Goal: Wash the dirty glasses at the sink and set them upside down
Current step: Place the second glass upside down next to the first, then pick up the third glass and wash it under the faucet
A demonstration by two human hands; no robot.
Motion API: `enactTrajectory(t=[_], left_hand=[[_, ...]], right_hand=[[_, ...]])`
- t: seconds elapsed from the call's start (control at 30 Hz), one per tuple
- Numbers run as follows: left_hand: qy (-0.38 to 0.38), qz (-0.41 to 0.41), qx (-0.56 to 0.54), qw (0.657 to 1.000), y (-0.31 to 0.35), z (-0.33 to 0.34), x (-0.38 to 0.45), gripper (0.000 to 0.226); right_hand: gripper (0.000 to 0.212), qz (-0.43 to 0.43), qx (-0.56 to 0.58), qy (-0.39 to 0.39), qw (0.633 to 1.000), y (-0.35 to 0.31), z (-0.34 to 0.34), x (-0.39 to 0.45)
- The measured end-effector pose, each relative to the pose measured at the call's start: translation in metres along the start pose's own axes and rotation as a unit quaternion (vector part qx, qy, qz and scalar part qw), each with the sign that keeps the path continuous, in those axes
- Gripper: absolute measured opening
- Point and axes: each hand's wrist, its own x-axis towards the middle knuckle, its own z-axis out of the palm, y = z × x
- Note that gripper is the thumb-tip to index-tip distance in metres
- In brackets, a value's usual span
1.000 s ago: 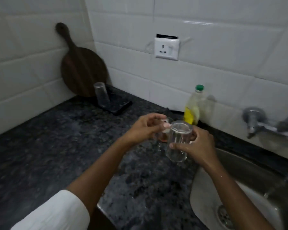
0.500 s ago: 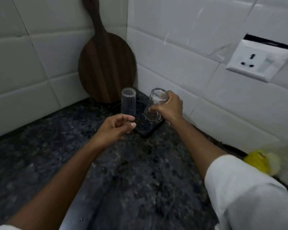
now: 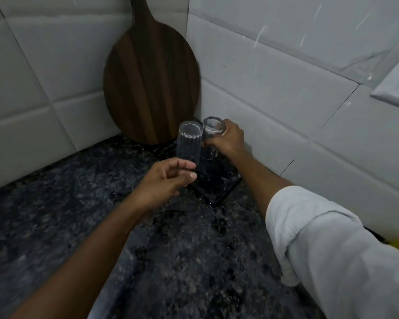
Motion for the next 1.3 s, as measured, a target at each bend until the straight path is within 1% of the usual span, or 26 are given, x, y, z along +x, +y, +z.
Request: enactTrajectory(t=[0.17, 0.3, 0.37, 0.43, 0.5, 0.57, 0.67, 0.83, 0.97, 1.03, 1.1, 1.17, 1.23, 1.27, 1.3], left_hand=[[0.001, 0.000, 0.007, 1.000, 0.002, 0.000, 0.000, 0.019], [0.006, 0.001, 0.014, 1.000, 0.007, 0.005, -0.005, 0.021], [0.011, 0.000, 0.014, 1.000, 0.010, 0.014, -0.010, 0.022], [0.011, -0.001, 0.016, 1.000, 0.015, 0.028, -0.017, 0.020], [-0.002, 0.003, 0.026, 1.000, 0.023, 0.050, -0.028, 0.017], [-0.014, 0.011, 0.030, 0.999, 0.034, 0.077, -0.042, 0.012], [-0.034, 0.031, 0.046, 0.998, 0.057, 0.123, -0.074, 0.014], [-0.066, 0.065, 0.063, 0.994, 0.089, 0.207, -0.144, 0.016], [-0.089, 0.088, 0.086, 0.988, 0.101, 0.259, -0.190, 0.021], [-0.099, 0.088, 0.090, 0.987, 0.104, 0.278, -0.206, 0.021], [-0.111, 0.089, 0.091, 0.986, 0.104, 0.292, -0.214, 0.016], [-0.119, 0.092, 0.087, 0.985, 0.102, 0.302, -0.216, 0.014], [-0.122, 0.088, 0.084, 0.985, 0.098, 0.307, -0.213, 0.016], [-0.126, 0.085, 0.084, 0.985, 0.096, 0.310, -0.210, 0.018], [-0.131, 0.082, 0.086, 0.984, 0.093, 0.313, -0.206, 0.018]], right_hand=[[0.070, -0.005, 0.013, -0.020, 1.000, 0.002, 0.003, -0.005], [0.080, 0.028, 0.041, -0.047, 0.998, 0.003, -0.013, -0.015], [0.069, 0.047, 0.073, -0.029, 0.996, 0.004, -0.031, -0.034], [0.050, 0.061, 0.114, -0.022, 0.991, 0.009, -0.056, -0.064], [0.034, 0.075, 0.150, -0.041, 0.985, 0.017, -0.085, -0.102], [0.023, 0.083, 0.172, -0.061, 0.980, 0.025, -0.119, -0.141], [0.017, 0.099, 0.194, -0.063, 0.974, 0.036, -0.174, -0.201], [0.014, 0.096, 0.224, -0.030, 0.969, 0.065, -0.256, -0.300], [0.015, 0.080, 0.216, 0.007, 0.973, 0.099, -0.309, -0.360], [0.015, 0.086, 0.199, 0.042, 0.975, 0.122, -0.329, -0.380], [0.017, 0.098, 0.181, 0.097, 0.974, 0.145, -0.339, -0.393], [0.027, 0.121, 0.149, 0.178, 0.965, 0.168, -0.338, -0.403], [0.045, 0.154, 0.127, 0.245, 0.949, 0.187, -0.327, -0.410], [0.058, 0.173, 0.124, 0.251, 0.944, 0.198, -0.320, -0.411], [0.072, 0.194, 0.122, 0.237, 0.944, 0.208, -0.311, -0.410]])
